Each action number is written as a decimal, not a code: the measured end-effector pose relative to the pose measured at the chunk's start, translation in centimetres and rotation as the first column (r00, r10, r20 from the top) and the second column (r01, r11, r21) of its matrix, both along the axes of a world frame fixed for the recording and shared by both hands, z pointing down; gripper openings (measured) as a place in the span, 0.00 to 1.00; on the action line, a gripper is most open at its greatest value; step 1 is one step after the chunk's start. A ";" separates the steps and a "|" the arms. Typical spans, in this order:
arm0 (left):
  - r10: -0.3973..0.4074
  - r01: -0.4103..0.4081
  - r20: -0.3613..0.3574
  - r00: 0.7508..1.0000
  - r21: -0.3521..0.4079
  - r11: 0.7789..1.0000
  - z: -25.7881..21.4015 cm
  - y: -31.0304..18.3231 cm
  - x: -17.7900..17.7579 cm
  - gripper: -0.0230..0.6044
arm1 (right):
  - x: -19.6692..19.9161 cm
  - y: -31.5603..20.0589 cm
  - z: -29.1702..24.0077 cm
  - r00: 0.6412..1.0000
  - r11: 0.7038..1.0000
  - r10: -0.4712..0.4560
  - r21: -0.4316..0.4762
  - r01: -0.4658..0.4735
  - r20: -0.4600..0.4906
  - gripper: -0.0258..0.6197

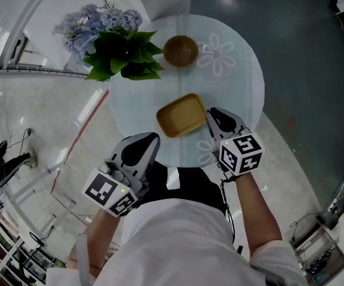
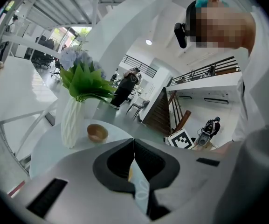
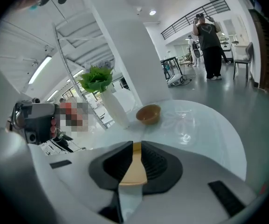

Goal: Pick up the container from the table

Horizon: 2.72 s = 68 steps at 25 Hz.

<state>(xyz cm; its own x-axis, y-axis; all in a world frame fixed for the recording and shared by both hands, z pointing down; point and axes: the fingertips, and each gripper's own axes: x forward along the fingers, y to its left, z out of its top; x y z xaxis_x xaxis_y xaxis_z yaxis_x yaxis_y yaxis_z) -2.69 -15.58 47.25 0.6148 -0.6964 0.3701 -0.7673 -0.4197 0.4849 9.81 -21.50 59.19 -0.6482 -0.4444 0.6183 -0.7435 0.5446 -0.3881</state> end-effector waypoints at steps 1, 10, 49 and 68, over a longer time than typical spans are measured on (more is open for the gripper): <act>-0.002 0.002 0.000 1.000 -0.006 1.000 0.2 0.0 0.0 0.07 | 0.0 -0.1 0.4 1.000 1.000 -0.003 -0.004 0.003 -0.007 0.13; -0.023 0.022 -0.003 1.000 -0.042 0.999 2.1 0.5 -0.3 0.07 | -0.2 -0.9 3.8 0.998 0.999 -0.039 -0.028 0.038 -0.057 0.21; -0.035 0.034 -0.008 0.999 -0.068 0.997 3.9 2.5 -2.3 0.07 | -0.8 -0.8 8.4 0.989 0.998 -0.031 -0.062 0.022 -0.142 0.09; -0.006 0.007 -0.019 1.000 0.096 0.995 -3.9 1.8 -2.7 0.07 | 0.0 -1.9 -4.1 0.995 0.993 0.078 0.096 -0.072 -0.057 0.09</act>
